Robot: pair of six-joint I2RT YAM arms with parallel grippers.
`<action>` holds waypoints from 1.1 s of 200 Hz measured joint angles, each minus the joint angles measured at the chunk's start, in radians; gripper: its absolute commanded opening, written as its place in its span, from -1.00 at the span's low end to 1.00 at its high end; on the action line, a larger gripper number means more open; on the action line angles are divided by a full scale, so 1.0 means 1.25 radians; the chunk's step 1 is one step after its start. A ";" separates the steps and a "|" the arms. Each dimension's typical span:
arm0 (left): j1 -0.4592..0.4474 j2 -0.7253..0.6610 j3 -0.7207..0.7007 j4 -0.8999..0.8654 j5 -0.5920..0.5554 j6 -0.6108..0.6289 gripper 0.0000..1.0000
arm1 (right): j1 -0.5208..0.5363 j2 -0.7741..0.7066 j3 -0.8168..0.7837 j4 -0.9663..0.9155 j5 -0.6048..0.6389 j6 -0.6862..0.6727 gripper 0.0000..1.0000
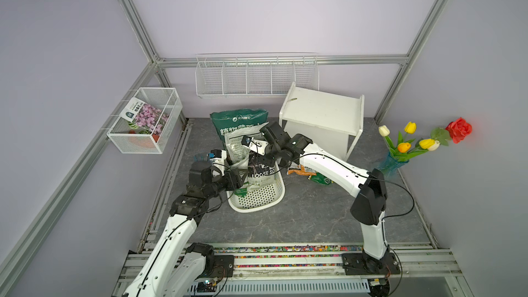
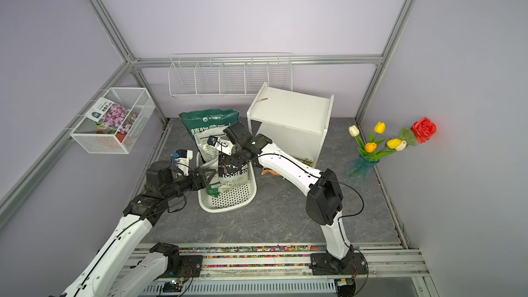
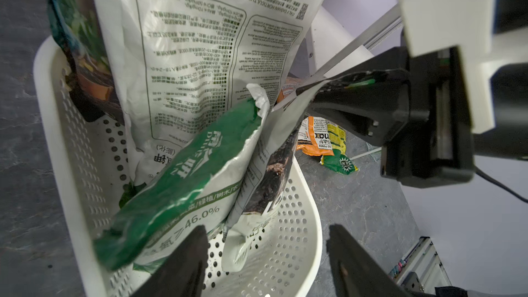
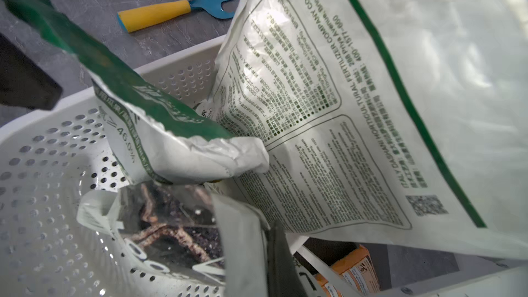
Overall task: Take down the fertilizer bag from the shelf
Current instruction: Place the fertilizer bag in the storage box.
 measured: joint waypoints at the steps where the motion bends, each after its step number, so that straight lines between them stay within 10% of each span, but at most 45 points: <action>1: 0.000 0.001 0.000 0.001 0.001 -0.001 0.41 | 0.000 0.001 0.000 0.000 -0.001 0.000 -0.99; 46: -0.016 0.067 0.000 0.017 0.003 -0.013 0.42 | 0.013 0.020 -0.006 0.000 -0.003 0.006 -0.74; 145: -0.016 0.045 0.000 0.007 -0.049 -0.022 0.51 | 0.020 0.013 -0.043 0.071 -0.027 0.038 0.53; 220: -0.016 0.026 0.001 0.003 -0.119 -0.052 0.54 | 0.018 -0.018 0.002 0.080 -0.019 0.035 0.68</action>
